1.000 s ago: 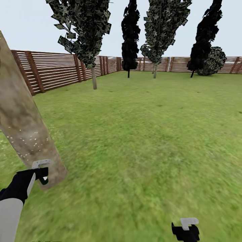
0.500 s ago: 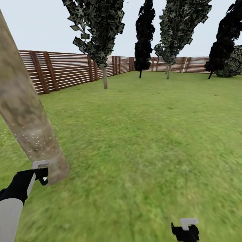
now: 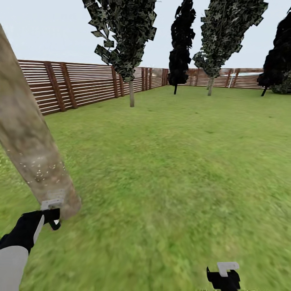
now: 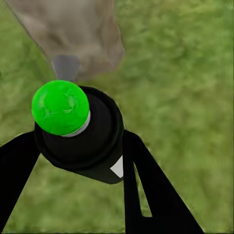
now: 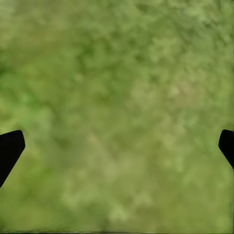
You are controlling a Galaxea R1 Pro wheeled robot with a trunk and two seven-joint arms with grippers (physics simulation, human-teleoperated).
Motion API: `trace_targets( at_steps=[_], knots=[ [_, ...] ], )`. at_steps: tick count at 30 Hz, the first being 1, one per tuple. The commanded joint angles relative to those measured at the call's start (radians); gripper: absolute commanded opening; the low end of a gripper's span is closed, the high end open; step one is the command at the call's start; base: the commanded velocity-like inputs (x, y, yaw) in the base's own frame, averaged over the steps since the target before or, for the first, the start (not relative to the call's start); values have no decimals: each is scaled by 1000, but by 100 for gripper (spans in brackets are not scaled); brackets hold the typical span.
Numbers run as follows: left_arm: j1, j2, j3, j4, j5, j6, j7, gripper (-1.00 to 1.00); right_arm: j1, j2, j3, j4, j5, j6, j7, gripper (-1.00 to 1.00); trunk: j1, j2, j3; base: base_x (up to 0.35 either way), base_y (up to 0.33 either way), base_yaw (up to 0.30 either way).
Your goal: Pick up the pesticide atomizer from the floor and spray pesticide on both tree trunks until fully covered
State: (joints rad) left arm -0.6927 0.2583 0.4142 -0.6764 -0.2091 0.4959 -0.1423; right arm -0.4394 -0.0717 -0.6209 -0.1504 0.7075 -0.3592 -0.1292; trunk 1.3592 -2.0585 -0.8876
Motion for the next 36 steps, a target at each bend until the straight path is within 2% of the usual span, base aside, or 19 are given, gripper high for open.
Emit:
trace_targets(
  at_steps=[1,4,6,7,8,9,10,11,12,13,15,17,18,20,23,29,33,34,36],
  knots=[
    [23,-2,5,-2,-13,-22,-14,-100,-1,1,-6,3,12,-3,-5,100,-1,0,-1,-333,-15,276],
    [131,5,0,-3,-14,-175,-44,-100,-1,1,-6,3,12,-3,-4,100,-1,0,-1,-343,-4,137],
    [200,13,-2,-5,-36,-254,-179,-100,-1,4,-1,3,20,-4,0,100,-1,0,-1,-346,0,18],
    [227,20,-3,-5,-70,-304,-262,-100,-1,5,0,3,35,-4,2,100,-1,0,-1,-346,0,6],
    [244,28,-3,-2,-127,-367,-352,-100,-1,6,12,2,69,-4,14,100,-1,0,-1,-346,0,3],
    [255,34,-2,0,-207,-433,-452,-100,-2,9,46,-10,129,-4,54,100,-1,0,-1,-346,0,1],
    [260,36,-2,0,-286,-472,-544,-100,-2,13,83,-43,187,-4,130,100,-1,0,-1,-346,0,1],
    [261,36,-2,0,-334,-487,-603,-100,-3,16,101,-74,212,-4,208,100,-1,0,-1,-346,0,0],
    [262,35,-3,-1,-385,-518,-677,-100,-12,19,112,-122,228,-4,355,100,-1,0,-1,-346,0,0],
    [262,35,-4,-1,-406,-539,-712,-100,-20,21,115,-145,232,-4,428,100,-1,0,-1,-346,0,0],
    [253,31,-29,-3,-454,-585,-850,-100,-53,24,119,-215,238,-2,650,100,-1,0,-1,-346,0,0],
    [246,23,-87,-11,-472,-597,-933,-100,-81,27,122,-264,240,0,809,100,-1,0,-1,-346,0,0],
    [246,14,-159,-13,-475,-596,-954,-100,-105,37,125,-284,242,2,889,100,-1,0,-1,-208,0,0],
    [258,12,-169,-1,-482,-597,-942,-100,-104,48,136,-272,239,3,875,100,-1,0,-1,0,0,0],
    [252,29,-168,15,-480,-596,-955,-100,-121,65,135,-286,239,4,881,100,-1,0,-1,0,0,0],
    [243,-6,-203,41,-515,-590,-978,-100,-124,99,169,-298,237,5,914,100,-1,0,-1,0,0,0],
    [237,-28,-225,41,-518,-580,-976,-100,-124,122,192,-298,237,6,916,100,-1,0,-1,0,0,0],
    [236,-96,-427,41,-519,-579,-974,-100,-124,246,370,-298,237,6,916,100,-1,0,-1,0,0,0],
    [236,-115,-455,41,-520,-566,-973,-100,-124,246,434,-298,235,6,916,100,-1,0,-1,0,0,0]
  ],
)
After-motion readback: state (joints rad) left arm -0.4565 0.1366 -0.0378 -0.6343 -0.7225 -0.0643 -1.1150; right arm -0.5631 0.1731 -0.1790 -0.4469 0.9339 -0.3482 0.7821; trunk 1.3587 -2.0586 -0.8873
